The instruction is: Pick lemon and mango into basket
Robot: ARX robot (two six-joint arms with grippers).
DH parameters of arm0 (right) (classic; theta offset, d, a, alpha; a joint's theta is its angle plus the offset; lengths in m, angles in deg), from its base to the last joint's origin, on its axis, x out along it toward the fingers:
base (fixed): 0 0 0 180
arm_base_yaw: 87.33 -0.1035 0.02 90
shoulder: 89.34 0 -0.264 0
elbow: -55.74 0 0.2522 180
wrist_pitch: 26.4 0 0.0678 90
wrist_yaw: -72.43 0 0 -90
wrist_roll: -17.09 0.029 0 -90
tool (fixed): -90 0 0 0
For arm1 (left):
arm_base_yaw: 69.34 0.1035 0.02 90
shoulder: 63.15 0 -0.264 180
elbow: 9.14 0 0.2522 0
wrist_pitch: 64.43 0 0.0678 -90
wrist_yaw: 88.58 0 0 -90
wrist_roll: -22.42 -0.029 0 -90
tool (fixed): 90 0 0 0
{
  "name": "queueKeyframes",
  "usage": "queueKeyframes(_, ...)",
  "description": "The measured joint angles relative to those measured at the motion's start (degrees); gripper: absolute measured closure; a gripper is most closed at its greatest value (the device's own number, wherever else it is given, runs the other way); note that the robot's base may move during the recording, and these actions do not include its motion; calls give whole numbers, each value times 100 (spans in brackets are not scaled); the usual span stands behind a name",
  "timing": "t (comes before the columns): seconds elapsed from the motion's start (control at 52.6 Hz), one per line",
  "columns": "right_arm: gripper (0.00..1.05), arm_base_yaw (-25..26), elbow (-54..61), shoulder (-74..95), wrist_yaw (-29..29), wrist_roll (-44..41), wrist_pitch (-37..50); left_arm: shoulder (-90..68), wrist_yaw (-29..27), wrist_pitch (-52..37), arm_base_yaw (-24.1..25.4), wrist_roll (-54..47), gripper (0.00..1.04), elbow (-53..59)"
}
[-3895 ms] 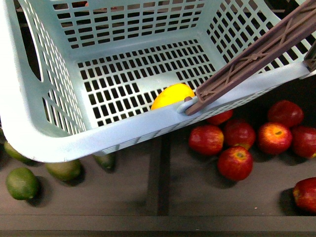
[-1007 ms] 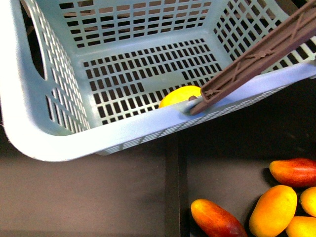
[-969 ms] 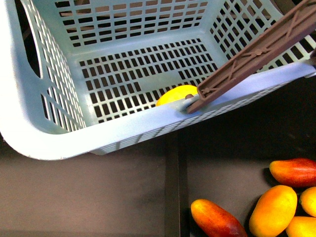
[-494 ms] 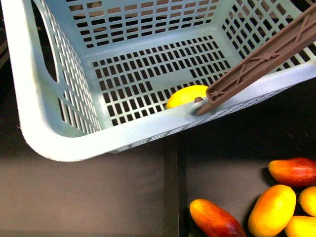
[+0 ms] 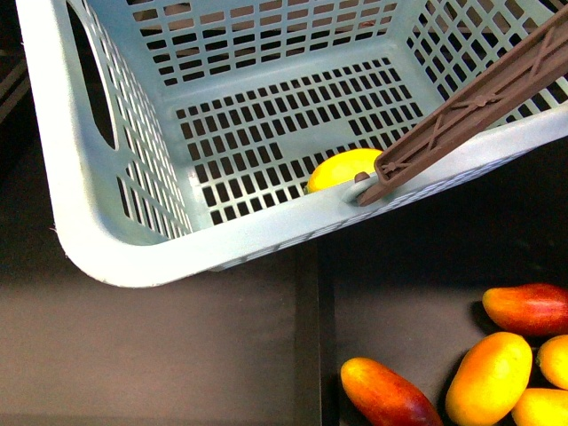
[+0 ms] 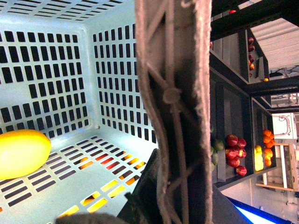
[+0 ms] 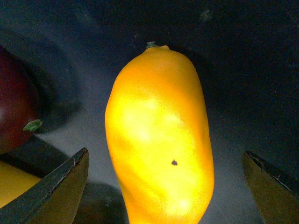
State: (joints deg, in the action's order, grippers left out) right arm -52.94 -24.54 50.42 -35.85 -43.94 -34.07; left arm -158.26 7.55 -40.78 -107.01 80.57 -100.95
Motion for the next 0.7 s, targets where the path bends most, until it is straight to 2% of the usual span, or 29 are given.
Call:
queueKeyframes(0.456,9,-240,-466,579,87,68,-61,0,-22,0,0,-2,99,0)
queueKeyframes(0.646,31,-234,-468,623,118,92,-44,0,-11,0,0,0,99,0)
queueKeyframes(0.703,40,-203,-468,625,109,120,-20,0,-11,0,0,0,99,0)
